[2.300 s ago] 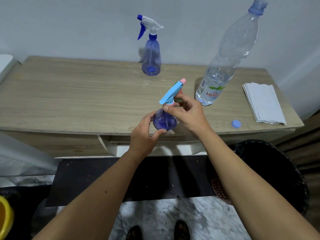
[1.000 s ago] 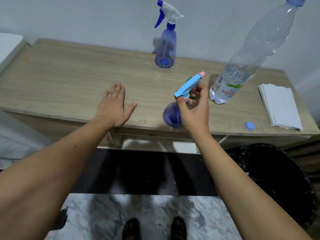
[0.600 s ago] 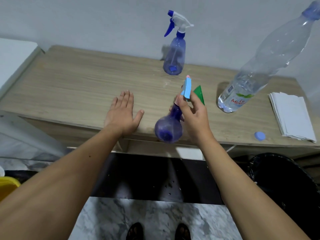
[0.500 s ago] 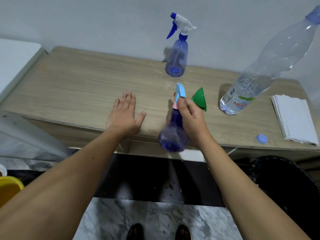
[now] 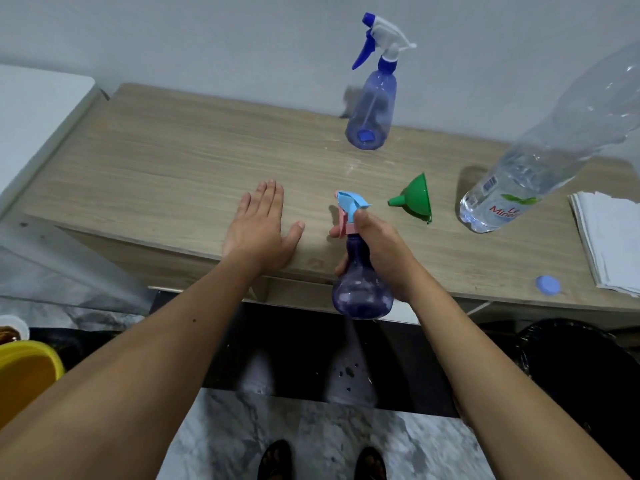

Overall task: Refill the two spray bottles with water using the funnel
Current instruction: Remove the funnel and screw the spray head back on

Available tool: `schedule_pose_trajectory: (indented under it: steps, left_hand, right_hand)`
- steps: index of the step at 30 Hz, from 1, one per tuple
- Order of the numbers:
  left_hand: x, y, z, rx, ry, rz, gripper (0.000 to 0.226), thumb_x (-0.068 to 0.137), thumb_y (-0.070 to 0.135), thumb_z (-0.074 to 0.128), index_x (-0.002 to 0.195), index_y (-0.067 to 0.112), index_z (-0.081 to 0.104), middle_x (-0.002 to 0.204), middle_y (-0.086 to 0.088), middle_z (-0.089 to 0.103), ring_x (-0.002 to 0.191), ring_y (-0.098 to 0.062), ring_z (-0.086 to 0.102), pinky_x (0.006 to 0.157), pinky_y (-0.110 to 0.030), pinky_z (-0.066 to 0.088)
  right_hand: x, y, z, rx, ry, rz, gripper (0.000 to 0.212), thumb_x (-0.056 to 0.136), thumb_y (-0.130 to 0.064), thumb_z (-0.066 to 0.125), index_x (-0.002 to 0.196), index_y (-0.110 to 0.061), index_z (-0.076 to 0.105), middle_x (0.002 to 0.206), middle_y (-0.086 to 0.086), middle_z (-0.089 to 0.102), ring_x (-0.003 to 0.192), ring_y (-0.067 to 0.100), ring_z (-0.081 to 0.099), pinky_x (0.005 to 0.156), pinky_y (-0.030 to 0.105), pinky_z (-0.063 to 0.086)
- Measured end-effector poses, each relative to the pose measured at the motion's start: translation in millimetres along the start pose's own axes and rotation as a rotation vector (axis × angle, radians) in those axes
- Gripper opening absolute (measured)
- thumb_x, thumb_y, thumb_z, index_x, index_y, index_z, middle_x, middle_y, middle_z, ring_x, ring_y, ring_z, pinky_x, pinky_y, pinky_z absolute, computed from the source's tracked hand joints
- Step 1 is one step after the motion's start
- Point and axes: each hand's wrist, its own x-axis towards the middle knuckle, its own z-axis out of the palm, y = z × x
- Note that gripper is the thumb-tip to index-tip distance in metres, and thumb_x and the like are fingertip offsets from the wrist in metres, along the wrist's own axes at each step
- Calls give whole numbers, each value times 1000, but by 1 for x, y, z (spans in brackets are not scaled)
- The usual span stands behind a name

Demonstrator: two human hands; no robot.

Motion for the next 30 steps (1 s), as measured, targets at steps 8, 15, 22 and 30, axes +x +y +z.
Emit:
schedule_pose_trajectory:
  steps: [8,15,22,30]
  left_hand:
    - [-2,-1,-1,-9,10,19,95,95,68,13,169,7,6,178,-8,4,164,-20,-1,133,-42,-1]
    - [-2,-3,0,-15,25,27,95,96,68,15,168,6,9,177,-10,8,164,-21,2,133,-43,2]
    - [-3,-2,0,-14,27,30,94,97,67,18,168,6,10,177,-10,9,164,-21,3,133,-44,2]
    - [-3,-3,0,-24,34,32,94,96,67,18,168,6,11,177,-11,10,164,-22,4,133,-44,3]
  right_hand:
    - [3,4,4,-105,52,-101,27,111,-33,50,98,-10,58,110,17,65,51,31,68,52,33,54]
    - [3,3,3,-125,57,-54,34,109,-41,54,100,-9,63,120,17,68,58,38,71,60,41,58]
    - [2,-6,9,-73,58,-66,24,108,-33,57,94,-14,61,118,25,63,57,35,67,53,36,57]
    - [4,-3,9,-98,77,-83,18,104,-31,66,101,-14,64,92,10,63,52,34,68,52,34,55]
